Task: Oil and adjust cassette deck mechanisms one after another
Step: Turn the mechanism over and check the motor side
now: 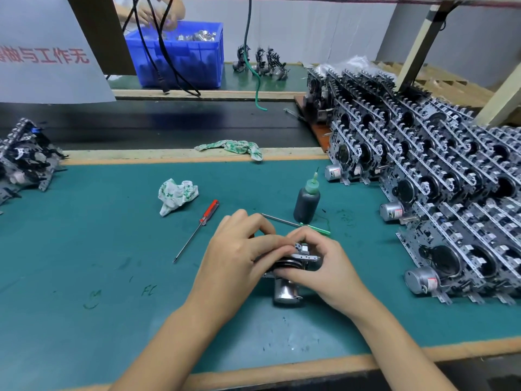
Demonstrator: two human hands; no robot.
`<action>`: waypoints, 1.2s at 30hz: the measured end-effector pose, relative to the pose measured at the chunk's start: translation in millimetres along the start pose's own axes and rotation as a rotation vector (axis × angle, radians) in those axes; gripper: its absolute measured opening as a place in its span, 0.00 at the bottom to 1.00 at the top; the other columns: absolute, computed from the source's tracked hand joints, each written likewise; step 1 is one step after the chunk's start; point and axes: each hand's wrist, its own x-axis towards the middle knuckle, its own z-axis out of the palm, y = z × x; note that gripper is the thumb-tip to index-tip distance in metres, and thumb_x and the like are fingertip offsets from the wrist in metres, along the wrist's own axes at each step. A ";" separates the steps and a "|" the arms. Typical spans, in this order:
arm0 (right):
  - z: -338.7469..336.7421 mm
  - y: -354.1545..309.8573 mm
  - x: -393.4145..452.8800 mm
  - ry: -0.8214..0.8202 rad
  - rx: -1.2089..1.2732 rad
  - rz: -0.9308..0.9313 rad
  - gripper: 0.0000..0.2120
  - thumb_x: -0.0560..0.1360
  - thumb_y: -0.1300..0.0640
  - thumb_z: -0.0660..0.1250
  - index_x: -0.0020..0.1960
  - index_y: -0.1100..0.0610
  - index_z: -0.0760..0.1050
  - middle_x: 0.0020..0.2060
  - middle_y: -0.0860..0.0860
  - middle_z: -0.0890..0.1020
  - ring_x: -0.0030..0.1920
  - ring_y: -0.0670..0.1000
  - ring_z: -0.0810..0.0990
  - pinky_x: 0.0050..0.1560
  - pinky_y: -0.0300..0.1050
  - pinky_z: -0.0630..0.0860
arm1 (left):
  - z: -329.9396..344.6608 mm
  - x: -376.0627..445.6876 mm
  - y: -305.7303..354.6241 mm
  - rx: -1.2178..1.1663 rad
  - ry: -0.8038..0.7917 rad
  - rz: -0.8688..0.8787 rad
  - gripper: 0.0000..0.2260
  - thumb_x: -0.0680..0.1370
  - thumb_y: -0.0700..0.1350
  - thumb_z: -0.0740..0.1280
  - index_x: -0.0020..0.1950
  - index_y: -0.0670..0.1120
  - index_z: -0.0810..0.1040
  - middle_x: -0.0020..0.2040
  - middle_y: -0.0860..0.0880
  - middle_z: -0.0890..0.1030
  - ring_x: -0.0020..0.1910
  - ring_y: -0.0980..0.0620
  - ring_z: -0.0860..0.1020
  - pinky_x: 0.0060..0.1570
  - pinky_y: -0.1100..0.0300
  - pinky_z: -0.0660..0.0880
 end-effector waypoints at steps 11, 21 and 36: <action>-6.2 -11.4 -8.6 0.021 -0.260 -0.016 0.14 0.65 0.47 0.75 0.48 0.45 0.76 0.44 0.43 0.77 0.50 0.45 0.76 0.51 0.35 0.70 | 1.2 -0.4 0.1 -0.022 0.021 -0.007 0.09 0.75 0.48 0.66 0.45 0.48 0.86 0.37 0.51 0.76 0.36 0.55 0.64 0.41 0.53 0.65; -20.0 5.1 -38.7 0.215 -0.838 -0.222 0.17 0.70 0.39 0.64 0.42 0.52 0.80 0.36 0.42 0.80 0.37 0.45 0.76 0.41 0.40 0.70 | 1.9 0.3 0.7 -0.014 0.044 0.000 0.10 0.76 0.48 0.66 0.44 0.47 0.86 0.37 0.51 0.76 0.35 0.54 0.65 0.43 0.59 0.66; -6.2 -3.6 -7.6 0.016 -0.075 -0.008 0.17 0.64 0.51 0.74 0.50 0.39 0.76 0.47 0.41 0.81 0.51 0.44 0.79 0.55 0.38 0.73 | 0.9 -0.6 2.7 -0.016 0.034 -0.052 0.09 0.75 0.48 0.66 0.44 0.48 0.86 0.36 0.50 0.76 0.32 0.50 0.69 0.44 0.57 0.67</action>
